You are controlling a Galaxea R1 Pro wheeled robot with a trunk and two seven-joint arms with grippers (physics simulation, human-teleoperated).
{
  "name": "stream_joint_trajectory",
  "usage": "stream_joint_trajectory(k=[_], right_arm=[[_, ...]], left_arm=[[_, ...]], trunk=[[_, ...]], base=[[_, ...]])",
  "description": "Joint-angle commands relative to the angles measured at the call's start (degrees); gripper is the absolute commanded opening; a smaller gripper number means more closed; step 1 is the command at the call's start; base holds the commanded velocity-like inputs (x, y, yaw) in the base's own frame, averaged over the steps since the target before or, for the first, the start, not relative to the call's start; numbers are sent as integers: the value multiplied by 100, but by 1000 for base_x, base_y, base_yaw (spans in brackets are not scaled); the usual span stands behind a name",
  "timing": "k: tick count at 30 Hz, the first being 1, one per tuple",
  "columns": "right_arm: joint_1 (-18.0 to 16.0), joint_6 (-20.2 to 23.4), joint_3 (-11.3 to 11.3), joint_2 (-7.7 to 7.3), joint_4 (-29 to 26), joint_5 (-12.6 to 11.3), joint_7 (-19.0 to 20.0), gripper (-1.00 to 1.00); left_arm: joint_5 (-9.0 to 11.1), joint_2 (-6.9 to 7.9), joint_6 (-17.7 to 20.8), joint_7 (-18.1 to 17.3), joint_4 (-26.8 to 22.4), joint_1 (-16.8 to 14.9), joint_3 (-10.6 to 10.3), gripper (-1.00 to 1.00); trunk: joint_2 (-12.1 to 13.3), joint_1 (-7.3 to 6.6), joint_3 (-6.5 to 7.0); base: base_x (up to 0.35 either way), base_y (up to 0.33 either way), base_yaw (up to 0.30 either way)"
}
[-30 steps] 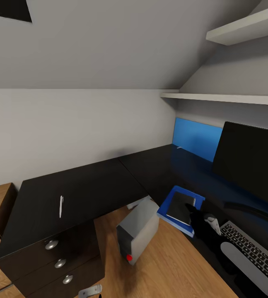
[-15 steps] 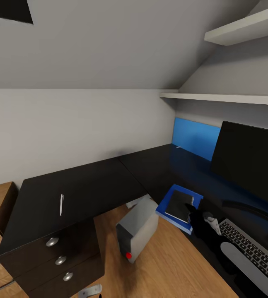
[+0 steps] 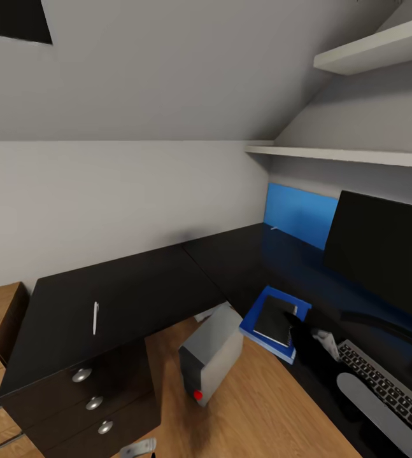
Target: In the bedroom, organize the workspace by keeping the computer under the desk, ensuring the monitor is on the desk, placing the keyboard on the desk next to the monitor, placing the mouse on the desk next to the keyboard, moving the folder from the swivel chair onto the desk next to the mouse, stacking the notebook on top of the folder with the pen on top of the notebook, and positioning the swivel chair next to the desk.
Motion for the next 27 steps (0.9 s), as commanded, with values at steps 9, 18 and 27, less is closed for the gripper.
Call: stream_joint_trajectory(k=[9, 18, 27], right_arm=[[-7, -15, 413, 58, -386, 1792, -1001, 100], [-14, 1867, 628, 291, -566, 2565, -2053, 100], [-16, 2233, 606, 547, -583, 2653, -2550, 100]], left_arm=[[50, 46, -50, 3, 990, -5, -9, 100], [52, 109, -60, -8, 1564, -5, -7, 100], [46, 113, -68, -17, 1654, -5, -7, 100]], trunk=[[359, -198, 156], [720, -396, 318], [1081, -594, 479]], base=[[0, 0, 0], [0, 0, 0], [0, 0, 0]])
